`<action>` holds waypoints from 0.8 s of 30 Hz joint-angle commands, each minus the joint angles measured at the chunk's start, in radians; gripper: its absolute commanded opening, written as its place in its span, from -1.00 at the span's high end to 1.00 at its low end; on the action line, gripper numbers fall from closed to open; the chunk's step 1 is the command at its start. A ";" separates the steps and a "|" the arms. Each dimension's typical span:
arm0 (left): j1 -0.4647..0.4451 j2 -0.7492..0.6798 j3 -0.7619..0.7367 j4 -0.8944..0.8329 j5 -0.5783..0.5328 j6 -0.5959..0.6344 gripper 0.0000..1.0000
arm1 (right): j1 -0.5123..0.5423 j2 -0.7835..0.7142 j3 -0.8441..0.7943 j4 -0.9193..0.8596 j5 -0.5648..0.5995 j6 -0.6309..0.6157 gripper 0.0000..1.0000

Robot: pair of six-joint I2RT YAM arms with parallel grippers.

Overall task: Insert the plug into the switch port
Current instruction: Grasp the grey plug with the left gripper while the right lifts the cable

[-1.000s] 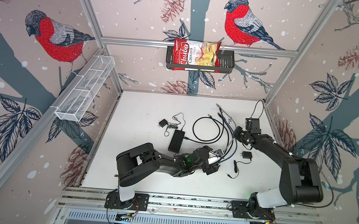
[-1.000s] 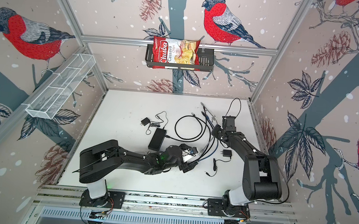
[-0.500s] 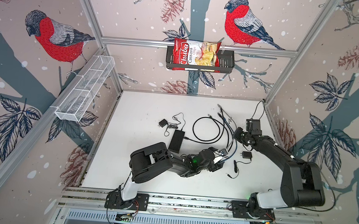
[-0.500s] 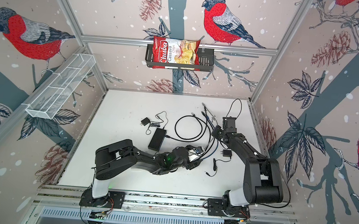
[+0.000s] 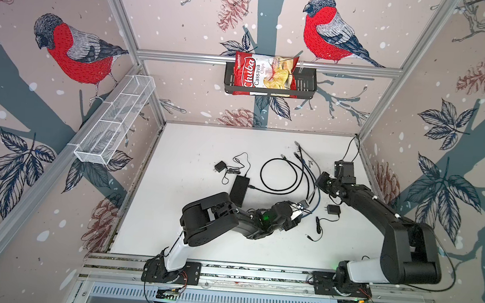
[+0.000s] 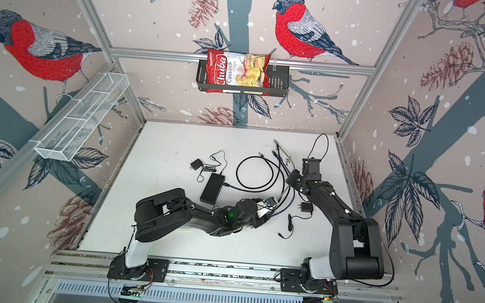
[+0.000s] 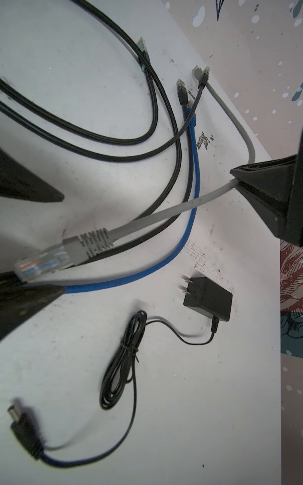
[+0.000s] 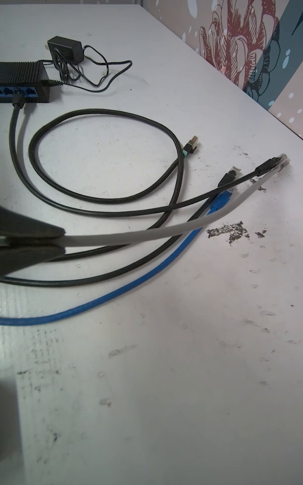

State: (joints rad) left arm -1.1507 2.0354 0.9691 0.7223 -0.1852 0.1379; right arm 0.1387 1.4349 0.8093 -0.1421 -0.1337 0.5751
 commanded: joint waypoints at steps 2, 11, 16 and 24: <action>-0.003 0.005 0.000 0.060 -0.011 0.009 0.20 | -0.003 -0.007 0.007 0.003 -0.014 0.000 1.00; -0.004 0.005 -0.005 0.074 0.000 0.023 0.59 | -0.003 -0.006 0.005 0.003 -0.016 0.001 1.00; -0.003 -0.002 -0.011 0.079 -0.011 0.019 0.80 | -0.003 -0.005 0.001 0.008 -0.020 -0.004 1.00; -0.002 -0.034 -0.062 0.100 -0.032 0.047 0.94 | -0.001 -0.007 -0.010 0.031 -0.067 -0.097 0.84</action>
State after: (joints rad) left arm -1.1507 2.0224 0.9237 0.7792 -0.2108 0.1574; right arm 0.1352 1.4330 0.8013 -0.1421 -0.1692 0.5457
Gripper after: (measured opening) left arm 0.141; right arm 0.080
